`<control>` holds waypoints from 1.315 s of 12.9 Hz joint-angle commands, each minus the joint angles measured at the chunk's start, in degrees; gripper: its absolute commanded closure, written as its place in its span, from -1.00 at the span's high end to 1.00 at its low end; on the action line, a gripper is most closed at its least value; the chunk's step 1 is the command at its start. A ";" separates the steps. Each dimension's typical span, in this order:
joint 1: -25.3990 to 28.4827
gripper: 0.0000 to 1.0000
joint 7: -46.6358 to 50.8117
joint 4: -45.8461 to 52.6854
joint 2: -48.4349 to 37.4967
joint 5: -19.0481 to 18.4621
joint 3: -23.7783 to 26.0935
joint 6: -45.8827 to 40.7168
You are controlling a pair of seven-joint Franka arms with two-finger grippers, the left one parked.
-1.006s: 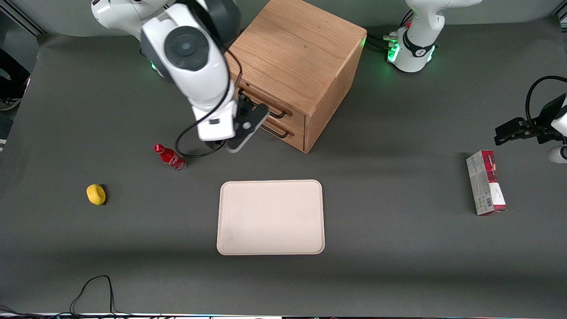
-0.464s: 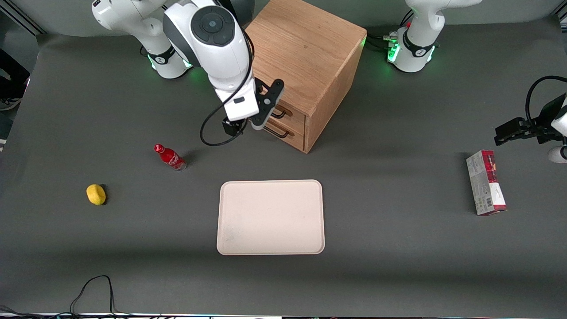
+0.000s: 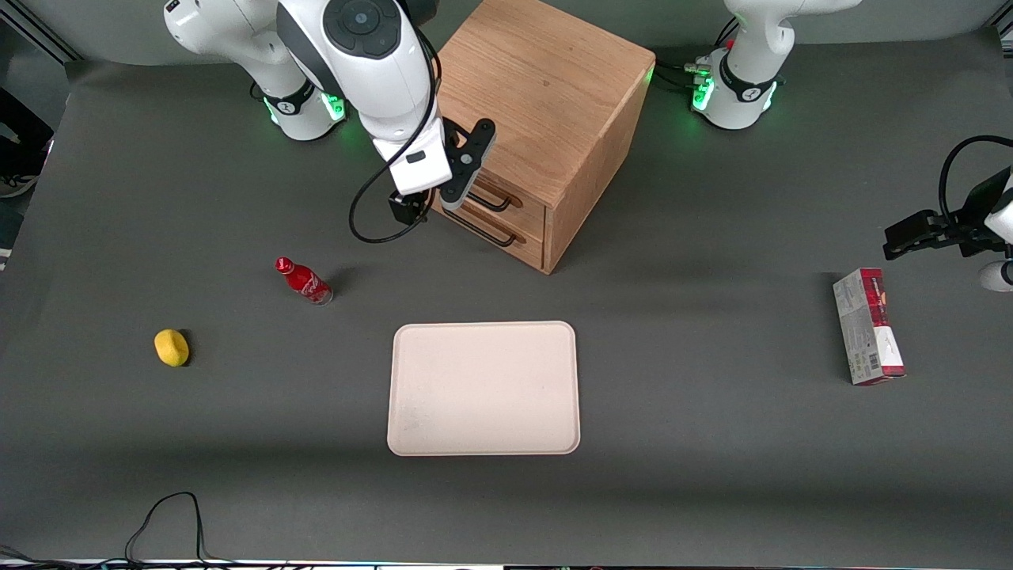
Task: Open upper drawer
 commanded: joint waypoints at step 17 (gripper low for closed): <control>1.05 1.00 -2.43 -13.43 -1.45 6.08 -0.75 11.67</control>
